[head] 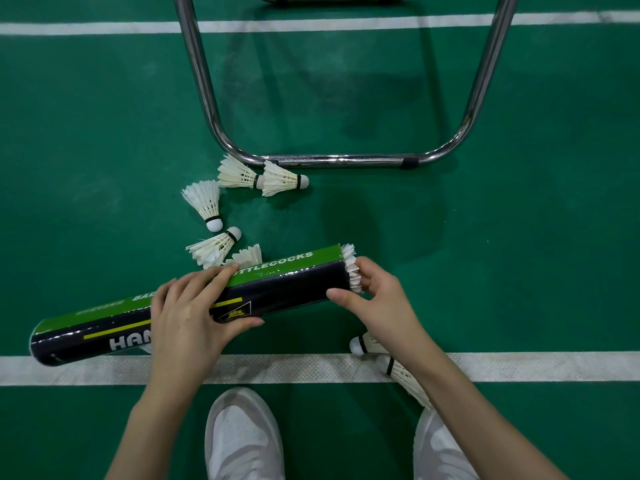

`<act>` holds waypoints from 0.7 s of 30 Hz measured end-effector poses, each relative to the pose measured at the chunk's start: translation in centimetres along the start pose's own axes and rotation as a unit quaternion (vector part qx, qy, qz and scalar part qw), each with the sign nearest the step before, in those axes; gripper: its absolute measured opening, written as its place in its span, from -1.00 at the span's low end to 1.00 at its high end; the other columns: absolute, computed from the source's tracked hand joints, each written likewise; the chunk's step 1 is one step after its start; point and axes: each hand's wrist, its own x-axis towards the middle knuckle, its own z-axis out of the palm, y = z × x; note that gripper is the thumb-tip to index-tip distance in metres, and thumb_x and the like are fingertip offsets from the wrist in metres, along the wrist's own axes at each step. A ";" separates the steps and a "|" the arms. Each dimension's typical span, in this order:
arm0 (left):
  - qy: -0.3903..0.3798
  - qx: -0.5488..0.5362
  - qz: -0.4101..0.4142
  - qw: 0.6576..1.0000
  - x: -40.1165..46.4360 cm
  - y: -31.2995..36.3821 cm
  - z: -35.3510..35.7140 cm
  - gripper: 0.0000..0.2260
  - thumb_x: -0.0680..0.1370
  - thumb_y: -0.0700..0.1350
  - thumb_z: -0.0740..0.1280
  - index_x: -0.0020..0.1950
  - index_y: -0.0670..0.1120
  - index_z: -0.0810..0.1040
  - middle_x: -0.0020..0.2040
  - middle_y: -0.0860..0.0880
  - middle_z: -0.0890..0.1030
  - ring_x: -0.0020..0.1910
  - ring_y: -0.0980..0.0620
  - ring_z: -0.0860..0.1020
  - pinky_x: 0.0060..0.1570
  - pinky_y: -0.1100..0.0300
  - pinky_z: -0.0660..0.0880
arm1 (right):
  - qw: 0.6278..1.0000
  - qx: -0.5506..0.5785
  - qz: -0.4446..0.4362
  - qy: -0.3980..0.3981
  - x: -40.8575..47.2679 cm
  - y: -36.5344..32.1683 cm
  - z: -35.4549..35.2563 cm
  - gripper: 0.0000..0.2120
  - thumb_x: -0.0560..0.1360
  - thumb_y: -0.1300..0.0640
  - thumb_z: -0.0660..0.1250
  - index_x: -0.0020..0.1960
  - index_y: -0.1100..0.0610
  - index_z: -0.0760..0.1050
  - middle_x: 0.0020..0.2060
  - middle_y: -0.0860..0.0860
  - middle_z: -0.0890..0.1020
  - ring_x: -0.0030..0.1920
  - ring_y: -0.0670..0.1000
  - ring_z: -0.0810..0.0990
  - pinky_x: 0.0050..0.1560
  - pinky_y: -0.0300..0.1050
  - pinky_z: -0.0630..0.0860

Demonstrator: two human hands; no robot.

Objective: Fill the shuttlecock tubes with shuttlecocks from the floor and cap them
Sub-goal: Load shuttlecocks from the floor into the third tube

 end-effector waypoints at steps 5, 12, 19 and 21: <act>-0.001 -0.012 -0.008 1.000 0.5 0.0 0.1 -0.27 0.28 0.43 0.16 0.26 -0.01 0.52 0.15 -0.05 0.58 0.11 -0.13 0.50 0.13 -0.02 0.29 | 0.999 0.043 -0.003 0.032 0.1 -0.4 0.1 -0.64 0.42 0.19 0.42 0.19 0.05 0.45 0.07 -0.15 0.57 0.09 -0.23 0.49 0.00 -0.52 0.40; -0.011 -0.007 -0.003 1.000 0.3 -0.4 0.3 -0.27 0.28 0.43 0.16 0.28 0.01 0.50 0.16 -0.03 0.58 0.13 -0.11 0.49 0.14 -0.02 0.29 | 0.997 0.070 -0.016 0.027 -0.1 -0.3 -0.7 -0.73 0.43 0.31 0.37 -0.12 -0.06 0.46 -0.26 -0.21 0.61 -0.23 -0.39 0.54 -0.13 -0.54 0.41; -0.006 -0.019 -0.002 1.000 -0.1 0.0 0.4 -0.27 0.27 0.42 0.17 0.27 -0.01 0.51 0.15 -0.05 0.59 0.12 -0.13 0.50 0.14 -0.04 0.29 | 0.995 0.088 -0.042 0.001 -0.6 -0.4 -0.6 -0.81 0.56 0.20 0.20 0.10 0.17 0.53 -0.04 -0.02 0.65 0.00 -0.18 0.58 0.05 -0.40 0.44; -0.009 -0.025 -0.008 1.000 -0.2 0.3 0.4 -0.26 0.27 0.42 0.16 0.28 -0.01 0.51 0.16 -0.05 0.58 0.13 -0.13 0.49 0.14 -0.03 0.28 | 0.995 0.090 -0.048 -0.018 -1.0 -0.6 -0.4 -0.74 0.56 0.12 0.16 0.12 0.19 0.54 0.00 -0.05 0.65 0.05 -0.20 0.57 0.06 -0.43 0.41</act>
